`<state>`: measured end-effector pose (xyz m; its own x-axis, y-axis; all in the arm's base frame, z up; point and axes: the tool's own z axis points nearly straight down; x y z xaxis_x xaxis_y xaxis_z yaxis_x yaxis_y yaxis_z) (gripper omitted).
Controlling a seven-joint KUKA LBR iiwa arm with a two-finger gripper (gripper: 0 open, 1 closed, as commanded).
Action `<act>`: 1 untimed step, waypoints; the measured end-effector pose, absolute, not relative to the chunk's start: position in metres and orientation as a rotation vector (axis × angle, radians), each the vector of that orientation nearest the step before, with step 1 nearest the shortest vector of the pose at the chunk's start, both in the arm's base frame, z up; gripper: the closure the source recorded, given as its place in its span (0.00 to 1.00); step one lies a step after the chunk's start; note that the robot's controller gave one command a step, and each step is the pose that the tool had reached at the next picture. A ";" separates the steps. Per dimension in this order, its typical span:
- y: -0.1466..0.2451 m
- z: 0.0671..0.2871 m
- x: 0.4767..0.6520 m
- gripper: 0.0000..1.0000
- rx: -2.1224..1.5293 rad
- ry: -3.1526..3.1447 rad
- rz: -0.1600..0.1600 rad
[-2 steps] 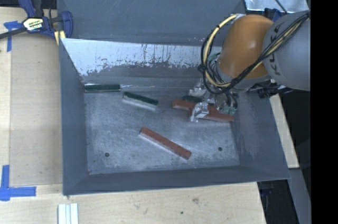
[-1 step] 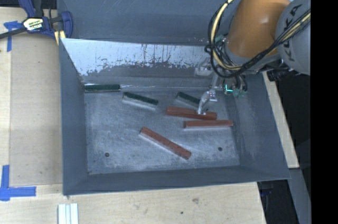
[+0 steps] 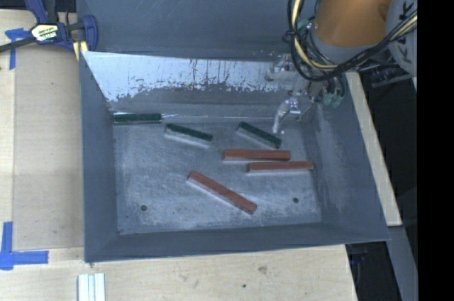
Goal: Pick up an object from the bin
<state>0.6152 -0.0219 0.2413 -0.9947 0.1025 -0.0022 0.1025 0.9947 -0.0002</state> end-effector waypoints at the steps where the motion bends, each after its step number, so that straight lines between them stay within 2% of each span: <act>1: -0.021 0.224 0.615 0.00 0.075 3.124 -0.001</act>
Offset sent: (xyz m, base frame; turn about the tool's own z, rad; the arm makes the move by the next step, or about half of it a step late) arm -0.0595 -0.0454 -0.1603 -0.1949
